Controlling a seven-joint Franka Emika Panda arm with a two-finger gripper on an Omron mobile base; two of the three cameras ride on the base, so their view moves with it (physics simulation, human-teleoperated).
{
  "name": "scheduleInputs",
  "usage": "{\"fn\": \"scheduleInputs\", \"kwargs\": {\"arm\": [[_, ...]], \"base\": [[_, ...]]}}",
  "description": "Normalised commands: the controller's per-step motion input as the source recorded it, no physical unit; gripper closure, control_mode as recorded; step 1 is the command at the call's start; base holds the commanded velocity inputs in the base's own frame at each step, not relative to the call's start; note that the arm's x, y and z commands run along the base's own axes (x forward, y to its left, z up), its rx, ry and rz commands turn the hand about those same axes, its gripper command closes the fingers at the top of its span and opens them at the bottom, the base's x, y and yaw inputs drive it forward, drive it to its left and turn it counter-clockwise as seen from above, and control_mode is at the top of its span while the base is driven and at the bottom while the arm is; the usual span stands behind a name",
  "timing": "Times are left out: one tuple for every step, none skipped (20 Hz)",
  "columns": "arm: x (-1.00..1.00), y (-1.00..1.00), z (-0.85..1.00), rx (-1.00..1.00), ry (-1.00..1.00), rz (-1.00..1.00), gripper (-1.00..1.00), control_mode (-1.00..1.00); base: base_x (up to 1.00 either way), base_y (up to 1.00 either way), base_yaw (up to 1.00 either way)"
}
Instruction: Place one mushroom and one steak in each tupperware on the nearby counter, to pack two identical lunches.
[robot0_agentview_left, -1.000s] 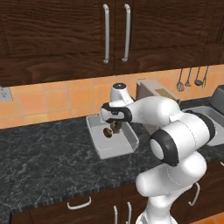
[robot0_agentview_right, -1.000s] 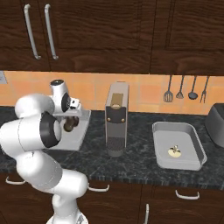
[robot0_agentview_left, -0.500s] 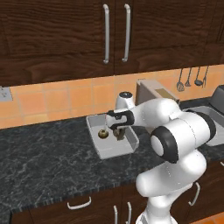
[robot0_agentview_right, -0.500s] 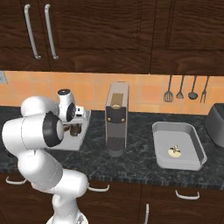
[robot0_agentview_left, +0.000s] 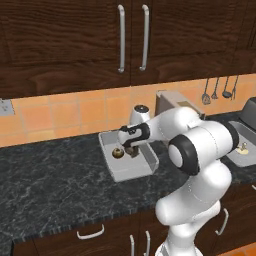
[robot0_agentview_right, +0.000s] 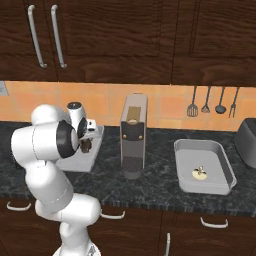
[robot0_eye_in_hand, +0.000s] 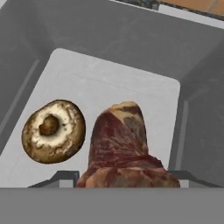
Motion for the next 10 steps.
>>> {"fn": "scheduleInputs", "kwargs": {"arm": [[0.13,0.04,0.0,0.0,-0.02,0.04,1.0,-1.0],[0.09,0.0,0.0,0.0,0.0,0.04,1.0,-1.0],[0.0,0.0,0.0,0.0,-0.01,0.04,1.0,-1.0],[0.0,0.0,0.0,0.0,-0.02,0.03,-1.0,-1.0],[0.0,0.0,0.0,0.0,-0.01,0.04,-1.0,-1.0],[0.0,0.0,0.0,0.0,-0.01,0.04,-1.0,-1.0],[0.0,0.0,0.09,0.0,0.0,0.04,-1.0,-1.0],[0.0,0.0,0.21,-0.01,0.0,0.04,-1.0,-1.0],[0.0,0.0,0.27,-0.04,0.0,0.05,-1.0,-1.0],[-0.03,0.0,0.24,-0.06,0.0,0.02,-1.0,-1.0]], "base": [[0.0,0.0,0.0],[0.0,0.0,0.0],[0.0,0.0,0.0],[0.0,0.0,0.0],[0.0,0.0,0.0],[0.0,0.0,0.0],[0.0,0.0,0.0],[0.0,0.0,0.0],[0.0,0.0,0.0],[0.0,0.0,0.0]]}}
